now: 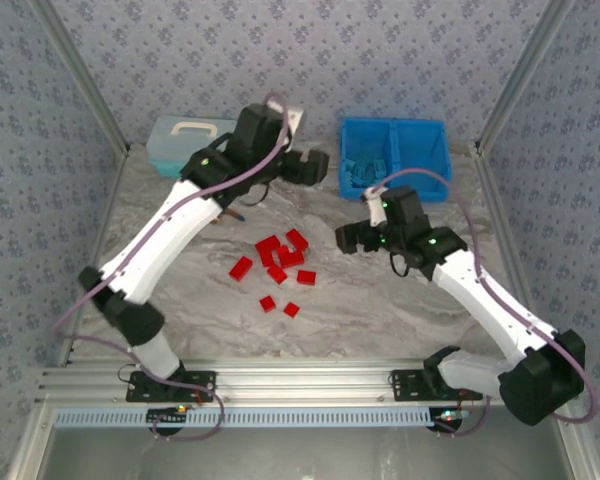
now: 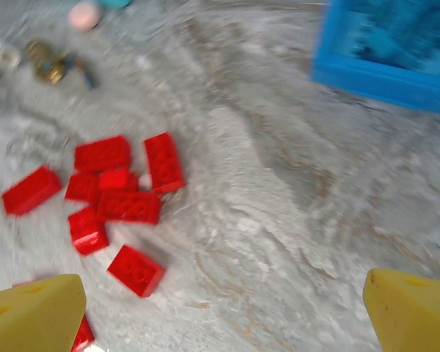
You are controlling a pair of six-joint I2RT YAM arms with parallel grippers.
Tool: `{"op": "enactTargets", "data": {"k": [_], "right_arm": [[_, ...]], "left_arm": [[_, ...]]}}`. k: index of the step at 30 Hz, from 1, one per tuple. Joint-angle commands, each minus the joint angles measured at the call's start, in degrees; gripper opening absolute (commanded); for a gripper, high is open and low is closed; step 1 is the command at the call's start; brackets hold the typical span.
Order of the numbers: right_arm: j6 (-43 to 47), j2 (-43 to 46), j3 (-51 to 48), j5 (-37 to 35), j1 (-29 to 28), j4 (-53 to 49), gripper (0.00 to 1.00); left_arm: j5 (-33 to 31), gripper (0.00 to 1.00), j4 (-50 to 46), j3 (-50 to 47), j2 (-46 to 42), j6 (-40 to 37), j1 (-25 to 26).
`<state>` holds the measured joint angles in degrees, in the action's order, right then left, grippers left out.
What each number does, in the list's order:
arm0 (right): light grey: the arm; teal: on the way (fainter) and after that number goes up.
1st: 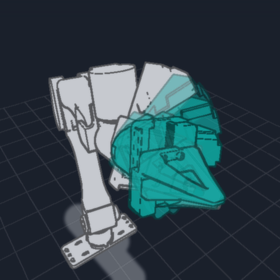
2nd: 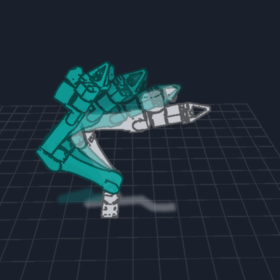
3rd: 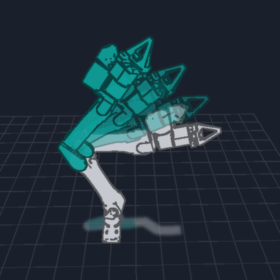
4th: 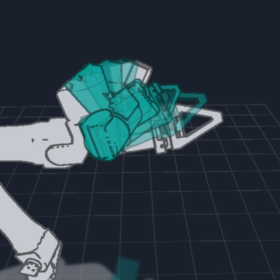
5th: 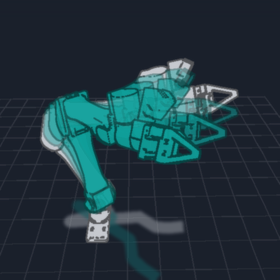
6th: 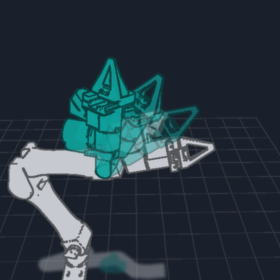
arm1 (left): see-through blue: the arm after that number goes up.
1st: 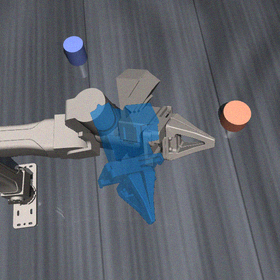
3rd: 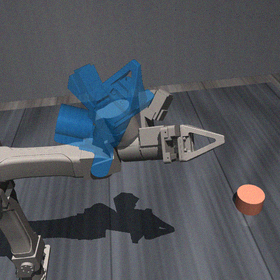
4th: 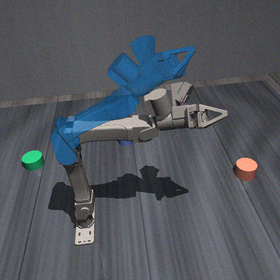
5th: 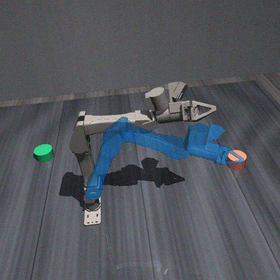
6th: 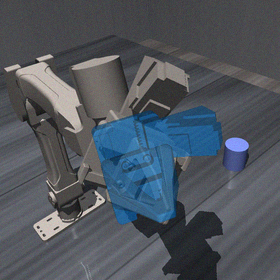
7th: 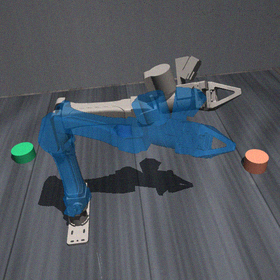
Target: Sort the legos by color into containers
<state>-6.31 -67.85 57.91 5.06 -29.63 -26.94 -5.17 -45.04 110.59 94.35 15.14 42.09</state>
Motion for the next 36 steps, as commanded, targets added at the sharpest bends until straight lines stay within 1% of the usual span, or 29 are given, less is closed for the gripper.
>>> {"op": "enactTargets", "data": {"k": [1,4,7,9,11,15,19,22,23,26,30,33,34,35,36], "right_arm": [[21.5,-2.9,0.3,5.0,-5.4,1.8,1.00],[34.2,-8.6,0.8,5.6,-10.4,-1.8,1.00],[39.3,-14.9,2.4,5.1,-12.4,-3.1,1.00],[41.3,-18.6,4.4,5.9,-12.5,-4.0,0.99],[42.5,-22.5,6.5,6.3,-12.4,-4.5,0.99],[43.4,-31.0,12.1,5.8,-12.5,-6.4,0.98],[42.2,-37.4,16.4,4.4,-12.6,-7.2,0.97],[42.3,-39.9,17.8,5.5,-12.6,-7.2,0.97],[42.3,-40.6,18.2,5.7,-12.6,-8.6,0.96],[42.4,-42.3,18.5,6.0,-12.6,-9.6,0.93],[42.7,-45.0,19.5,6.0,-12.6,-10.9,0.82],[42.2,-45.4,19.2,6.1,-12.6,-10.6,0.70],[42.0,-45.4,19.0,6.1,-12.7,-10.3,0.63],[41.9,-45.3,18.7,6.2,-12.7,-10.2,0.54],[41.7,-45.3,18.7,6.1,-12.7,-10.1,0.48]], "left_arm": [[-0.7,0.99,-10.3,-12.1,-6.1,-2.8,-0.2],[-1.8,0.99,-11.6,-22.9,-14.5,-3.8,-0.4],[-1.0,0.99,-10.6,-32.1,-22.1,-6.5,-1.6],[2.0,0.99,-9.9,-36.4,-26.0,-8.7,-2.8],[5.0,0.99,-9.8,-39.5,-28.8,-11.3,-4.1],[5.7,0.99,-9.0,-45.5,-32.1,-14.3,-5.9],[5.5,0.99,-5.5,-50.4,-33.8,-14.2,-7.9],[5.4,0.99,-3.5,-52.2,-34.9,-13.7,-9.2],[5.4,0.99,-3.1,-52.5,-35.2,-13.6,-9.7],[5.5,0.99,-1.6,-53.6,-36.2,-13.1,-11.0],[6.4,0.99,0.4,-55.1,-37.4,-12.6,-12.6],[7.0,0.99,0.8,-55.4,-37.5,-12.2,-13.3],[7.1,0.99,0.9,-55.5,-37.6,-12.2,-13.5],[7.0,0.99,0.9,-55.5,-37.5,-12.2,-13.8],[7.2,0.99,0.9,-55.7,-37.5,-12.3,-14.2]]}}
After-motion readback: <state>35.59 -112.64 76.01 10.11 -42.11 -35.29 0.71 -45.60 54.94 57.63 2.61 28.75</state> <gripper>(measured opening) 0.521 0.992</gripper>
